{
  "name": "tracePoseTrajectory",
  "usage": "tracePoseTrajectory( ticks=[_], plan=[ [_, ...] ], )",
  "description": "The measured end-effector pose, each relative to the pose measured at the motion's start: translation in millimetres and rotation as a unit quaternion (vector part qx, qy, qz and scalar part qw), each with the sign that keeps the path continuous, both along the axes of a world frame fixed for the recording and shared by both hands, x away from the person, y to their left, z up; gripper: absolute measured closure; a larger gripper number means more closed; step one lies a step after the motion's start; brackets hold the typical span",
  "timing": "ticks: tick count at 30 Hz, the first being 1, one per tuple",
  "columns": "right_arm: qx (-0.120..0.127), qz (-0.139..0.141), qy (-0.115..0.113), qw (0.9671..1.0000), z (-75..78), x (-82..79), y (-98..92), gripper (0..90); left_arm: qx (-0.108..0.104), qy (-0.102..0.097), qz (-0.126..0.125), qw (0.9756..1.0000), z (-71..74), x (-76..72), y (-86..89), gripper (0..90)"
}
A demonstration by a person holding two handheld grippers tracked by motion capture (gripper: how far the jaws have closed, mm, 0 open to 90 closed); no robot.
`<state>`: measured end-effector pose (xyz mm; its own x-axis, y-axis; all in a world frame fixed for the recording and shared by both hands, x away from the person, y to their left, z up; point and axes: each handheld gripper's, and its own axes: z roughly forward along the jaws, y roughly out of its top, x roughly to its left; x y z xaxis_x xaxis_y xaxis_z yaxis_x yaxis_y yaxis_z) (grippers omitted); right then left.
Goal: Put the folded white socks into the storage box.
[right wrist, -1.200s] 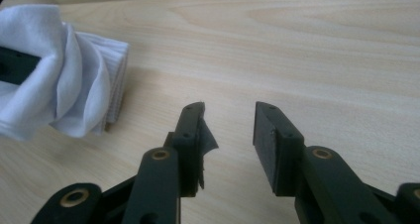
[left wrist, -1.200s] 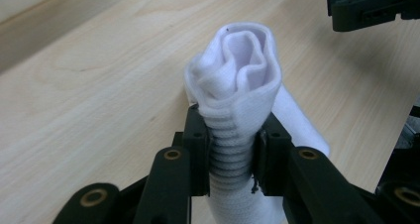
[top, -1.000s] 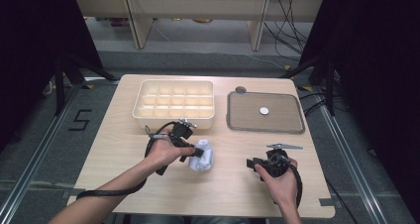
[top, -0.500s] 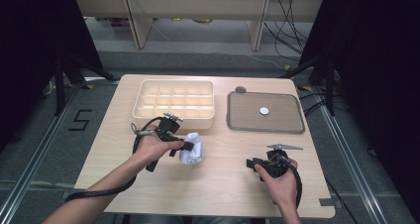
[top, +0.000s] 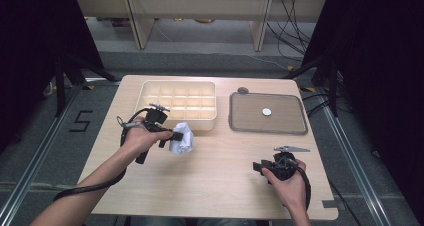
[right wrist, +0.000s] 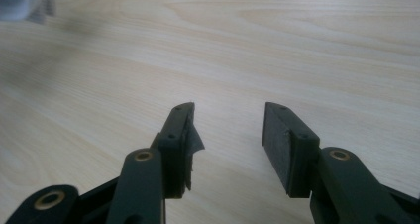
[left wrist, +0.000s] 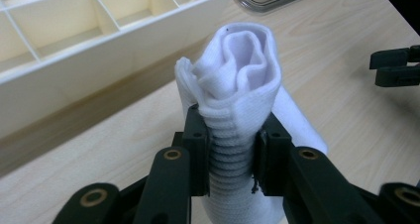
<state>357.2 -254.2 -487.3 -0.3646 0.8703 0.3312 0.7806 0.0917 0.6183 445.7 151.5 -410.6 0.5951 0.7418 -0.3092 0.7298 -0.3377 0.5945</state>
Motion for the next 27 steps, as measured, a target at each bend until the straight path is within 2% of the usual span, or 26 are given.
tracePoseTrajectory(
  ticks=[1, 2, 4, 5, 7, 9, 10, 11, 12, 14, 17, 18, 20, 21, 23, 26, 27],
  plan=[
    [-0.018, -0.009, -0.001, 0.9998, 1.3, -1.0, -0.4, 54.6, 0.001, 0.0, 0.004, 1.0, 1.1, 0.5, 0.5, 71.4],
    [-0.023, 0.0, -0.018, 0.9996, -0.9, 1.1, -2.1, 54.3, 0.003, 0.002, 0.001, 1.0, 2.5, 1.0, 2.1, 71.4],
    [-0.034, -0.004, -0.019, 0.9992, 1.0, 0.5, -2.7, 52.5, 0.007, -0.005, 0.004, 1.0, 6.9, 1.4, 3.6, 71.4],
    [-0.039, -0.008, -0.017, 0.9991, 2.1, -0.3, -2.4, 52.3, 0.015, -0.005, -0.004, 0.9999, 10.4, 2.3, 6.6, 71.4],
    [-0.029, -0.005, -0.011, 0.9995, 3.6, -1.5, -1.3, 52.0, 0.009, -0.01, 0.004, 0.9999, 15.6, 3.3, 10.0, 71.4],
    [-0.041, 0.0, -0.023, 0.9989, 1.3, 0.0, -0.9, 52.0, 0.011, -0.013, 0.011, 0.9998, 19.3, 5.8, 15.3, 71.4],
    [-0.038, -0.005, -0.012, 0.9992, 1.5, -1.1, 0.2, 52.0, 0.011, -0.013, 0.015, 0.9997, 20.4, 7.6, 17.9, 71.4],
    [-0.04, -0.001, -0.016, 0.9991, 0.1, -0.8, 0.0, 51.9, 0.018, -0.013, 0.013, 0.9997, 21.6, 9.3, 21.7, 71.4],
    [-0.04, 0.002, -0.024, 0.9989, -1.4, -1.0, 0.3, 51.5, 0.015, -0.014, 0.021, 0.9996, 21.9, 10.2, 23.3, 71.4],
    [-0.043, -0.005, -0.011, 0.999, -1.3, -2.8, 0.5, 50.8, 0.016, -0.019, 0.029, 0.9993, 24.2, 12.7, 30.3, 71.4],
    [-0.053, -0.006, -0.024, 0.9983, -1.8, -2.4, -0.6, 50.2, 0.008, -0.031, 0.046, 0.9984, 26.2, 14.1, 38.8, 71.4],
    [-0.06, -0.006, -0.033, 0.9976, -2.6, -1.6, -1.5, 50.0, 0.01, -0.029, 0.049, 0.9983, 26.8, 13.9, 40.6, 71.4],
    [-0.057, -0.01, -0.039, 0.9975, -2.3, -1.4, -1.2, 48.2, 0.009, -0.029, 0.053, 0.9981, 27.6, 13.7, 45.3, 71.4],
    [-0.055, -0.017, -0.032, 0.9978, -1.8, -1.8, -0.3, 47.7, 0.01, -0.032, 0.053, 0.998, 28.3, 13.7, 47.3, 71.4],
    [-0.055, -0.012, -0.041, 0.9976, -2.3, -1.6, -0.9, 47.1, 0.014, -0.033, 0.059, 0.9976, 31.3, 13.1, 50.0, 71.4],
    [-0.042, -0.008, -0.047, 0.998, -2.9, -2.2, -0.3, 46.0, 0.014, -0.04, 0.061, 0.9972, 37.1, 14.4, 53.4, 71.4],
    [-0.049, -0.012, -0.042, 0.9979, -2.1, -3.1, -0.3, 45.6, 0.01, -0.044, 0.061, 0.9971, 37.9, 15.0, 54.3, 71.3]
  ],
)
